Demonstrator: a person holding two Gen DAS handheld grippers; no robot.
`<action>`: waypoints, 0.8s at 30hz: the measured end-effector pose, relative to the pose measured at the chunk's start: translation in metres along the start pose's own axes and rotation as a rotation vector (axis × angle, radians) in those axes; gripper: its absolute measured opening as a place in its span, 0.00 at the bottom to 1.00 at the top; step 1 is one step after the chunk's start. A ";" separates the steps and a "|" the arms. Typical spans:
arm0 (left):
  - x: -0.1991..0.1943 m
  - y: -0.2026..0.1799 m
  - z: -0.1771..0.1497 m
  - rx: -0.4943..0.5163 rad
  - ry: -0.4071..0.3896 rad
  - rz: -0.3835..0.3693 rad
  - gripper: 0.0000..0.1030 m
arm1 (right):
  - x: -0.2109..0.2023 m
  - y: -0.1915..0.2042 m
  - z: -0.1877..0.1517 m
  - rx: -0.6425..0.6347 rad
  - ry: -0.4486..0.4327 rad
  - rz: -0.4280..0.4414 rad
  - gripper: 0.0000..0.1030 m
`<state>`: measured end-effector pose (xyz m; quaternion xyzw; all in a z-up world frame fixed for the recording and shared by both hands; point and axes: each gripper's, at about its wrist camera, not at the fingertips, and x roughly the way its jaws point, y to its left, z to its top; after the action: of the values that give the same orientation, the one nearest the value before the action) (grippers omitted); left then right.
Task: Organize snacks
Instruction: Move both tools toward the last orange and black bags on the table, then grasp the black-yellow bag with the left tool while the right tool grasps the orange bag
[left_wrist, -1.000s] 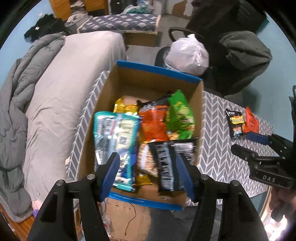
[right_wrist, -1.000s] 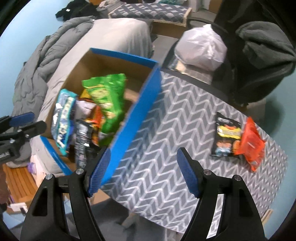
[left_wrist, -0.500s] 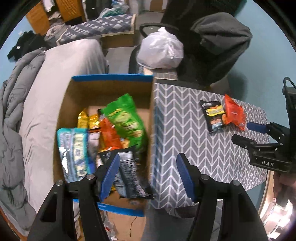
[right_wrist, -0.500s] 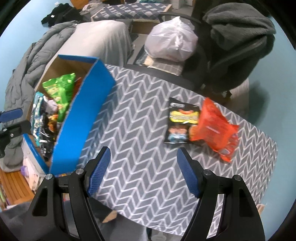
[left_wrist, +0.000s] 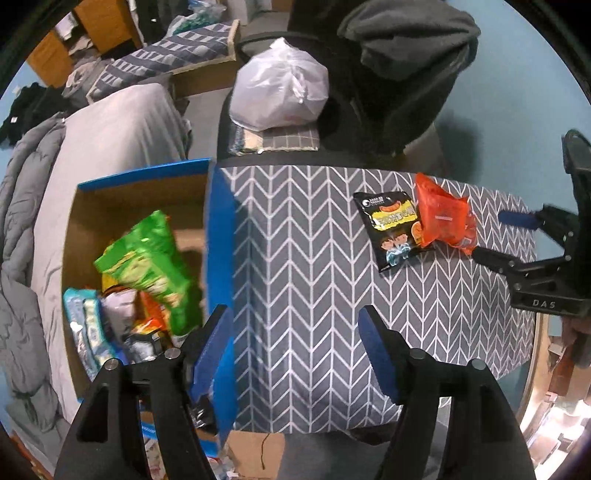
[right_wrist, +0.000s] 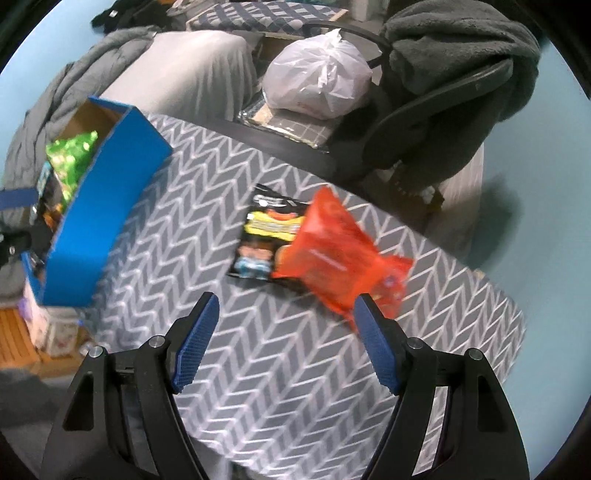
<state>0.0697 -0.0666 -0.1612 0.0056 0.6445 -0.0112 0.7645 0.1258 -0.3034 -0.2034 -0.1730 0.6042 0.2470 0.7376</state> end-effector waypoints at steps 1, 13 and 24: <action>0.004 -0.005 0.002 0.009 0.007 0.003 0.71 | 0.002 -0.004 0.000 -0.021 0.003 -0.004 0.73; 0.066 -0.049 0.032 0.057 0.077 0.006 0.78 | 0.048 -0.035 0.016 -0.248 0.059 0.031 0.73; 0.111 -0.058 0.048 0.029 0.121 0.024 0.78 | 0.102 -0.042 0.037 -0.416 0.189 0.100 0.74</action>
<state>0.1339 -0.1266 -0.2617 0.0253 0.6893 -0.0111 0.7240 0.1947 -0.3010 -0.2970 -0.3135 0.6145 0.3853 0.6129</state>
